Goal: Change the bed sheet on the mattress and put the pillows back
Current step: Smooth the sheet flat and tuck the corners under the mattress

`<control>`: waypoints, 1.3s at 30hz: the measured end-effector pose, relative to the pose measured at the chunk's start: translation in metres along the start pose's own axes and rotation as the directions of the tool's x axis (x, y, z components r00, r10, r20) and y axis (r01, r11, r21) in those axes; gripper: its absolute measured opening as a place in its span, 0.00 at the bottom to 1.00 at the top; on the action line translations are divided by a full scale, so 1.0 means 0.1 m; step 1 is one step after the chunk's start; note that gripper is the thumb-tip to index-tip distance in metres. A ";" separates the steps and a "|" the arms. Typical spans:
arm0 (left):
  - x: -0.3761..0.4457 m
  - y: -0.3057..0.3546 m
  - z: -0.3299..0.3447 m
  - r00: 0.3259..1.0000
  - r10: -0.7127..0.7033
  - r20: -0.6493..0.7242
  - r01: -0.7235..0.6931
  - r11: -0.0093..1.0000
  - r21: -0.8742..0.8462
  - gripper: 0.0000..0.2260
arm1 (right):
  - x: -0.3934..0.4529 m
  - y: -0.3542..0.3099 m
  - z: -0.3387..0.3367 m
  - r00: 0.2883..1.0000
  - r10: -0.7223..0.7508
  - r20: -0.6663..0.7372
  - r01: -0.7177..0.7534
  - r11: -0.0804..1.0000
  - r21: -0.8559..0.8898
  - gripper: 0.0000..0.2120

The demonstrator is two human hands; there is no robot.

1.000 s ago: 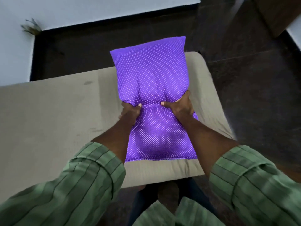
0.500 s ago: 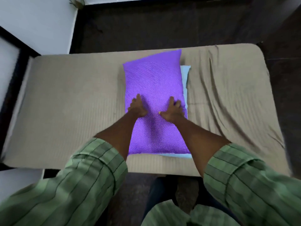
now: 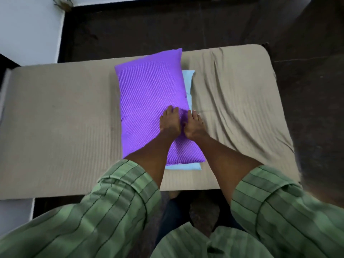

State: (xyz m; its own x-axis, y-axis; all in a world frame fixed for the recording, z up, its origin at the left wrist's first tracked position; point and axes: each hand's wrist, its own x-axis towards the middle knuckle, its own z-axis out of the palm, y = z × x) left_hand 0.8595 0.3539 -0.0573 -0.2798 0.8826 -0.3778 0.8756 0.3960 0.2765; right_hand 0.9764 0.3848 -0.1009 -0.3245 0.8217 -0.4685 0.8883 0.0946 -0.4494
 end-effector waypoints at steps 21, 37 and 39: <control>-0.77 1.39 3.25 0.961 -0.003 0.276 0.035 0.993 -0.111 0.28 | -0.75 3.33 1.05 0.979 -0.097 0.182 0.117 0.988 -0.103 0.35; -1.24 2.05 4.08 0.999 -0.037 -0.003 0.037 0.999 0.008 0.26 | -1.13 4.86 1.25 0.950 0.026 -0.310 -0.107 0.963 -0.249 0.30; -1.25 2.17 4.08 0.999 0.041 0.025 -0.040 0.999 -0.031 0.24 | -1.12 4.93 1.17 0.946 0.053 -0.321 -0.130 0.966 -0.225 0.30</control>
State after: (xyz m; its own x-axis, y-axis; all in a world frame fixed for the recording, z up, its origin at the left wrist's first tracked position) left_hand 1.2451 0.2265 -0.3108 -0.2342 0.8915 -0.3879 0.8735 0.3681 0.3187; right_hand 1.4123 0.2737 -0.3586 -0.1558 0.9624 -0.2226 0.9731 0.1109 -0.2018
